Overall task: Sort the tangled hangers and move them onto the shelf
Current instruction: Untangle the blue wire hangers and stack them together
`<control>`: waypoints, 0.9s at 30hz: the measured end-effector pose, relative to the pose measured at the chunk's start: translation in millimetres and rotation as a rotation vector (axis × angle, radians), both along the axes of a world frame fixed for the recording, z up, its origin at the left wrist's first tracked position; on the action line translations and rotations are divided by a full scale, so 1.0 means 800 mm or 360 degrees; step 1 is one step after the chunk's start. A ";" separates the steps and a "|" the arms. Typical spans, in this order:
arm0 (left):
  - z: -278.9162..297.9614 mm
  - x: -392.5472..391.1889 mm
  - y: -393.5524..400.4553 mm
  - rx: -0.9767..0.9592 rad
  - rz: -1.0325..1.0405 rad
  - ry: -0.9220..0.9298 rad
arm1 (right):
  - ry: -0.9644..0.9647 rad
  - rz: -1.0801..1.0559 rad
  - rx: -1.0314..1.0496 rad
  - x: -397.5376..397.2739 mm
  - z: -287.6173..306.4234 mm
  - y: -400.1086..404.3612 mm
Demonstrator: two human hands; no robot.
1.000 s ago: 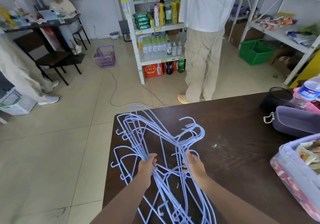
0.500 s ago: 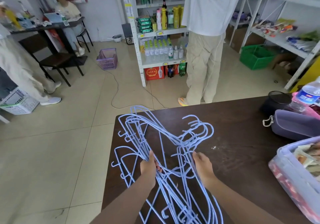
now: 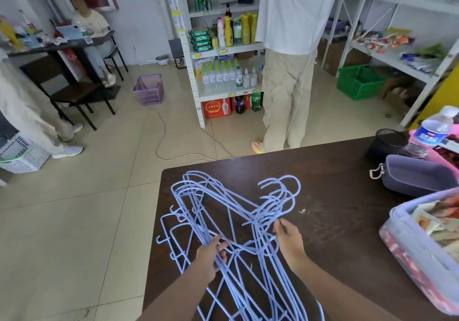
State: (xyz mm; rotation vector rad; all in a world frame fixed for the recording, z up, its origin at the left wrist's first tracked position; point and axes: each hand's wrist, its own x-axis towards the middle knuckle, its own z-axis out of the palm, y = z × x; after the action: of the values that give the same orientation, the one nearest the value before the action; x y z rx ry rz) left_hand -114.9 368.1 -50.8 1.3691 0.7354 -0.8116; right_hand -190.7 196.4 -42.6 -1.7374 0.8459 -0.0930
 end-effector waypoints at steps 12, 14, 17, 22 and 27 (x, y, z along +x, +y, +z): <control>0.019 0.005 -0.018 -0.0218 0.0198 -0.0114 | 0.0159 0.0138 0.0453 -0.001 -0.011 0.019; 0.023 0.014 -0.024 -0.0250 0.0146 -0.0121 | 0.0191 0.0174 0.0516 0.001 -0.012 0.020; 0.040 0.023 -0.033 -0.0301 0.0025 -0.0204 | 0.0245 0.0190 0.0640 0.007 -0.007 0.017; 0.061 0.038 -0.036 -0.0453 -0.0100 -0.0267 | 0.0299 0.0145 0.1198 0.012 0.016 0.002; 0.080 0.042 -0.042 -0.0453 -0.0106 -0.0349 | 0.0083 0.0026 0.0985 0.026 0.032 0.001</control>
State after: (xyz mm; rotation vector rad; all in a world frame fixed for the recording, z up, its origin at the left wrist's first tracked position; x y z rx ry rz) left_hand -81.5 334.4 13.2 1.2059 0.3886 -0.7713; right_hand -170.1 197.2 -16.8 -1.1667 0.7921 0.2081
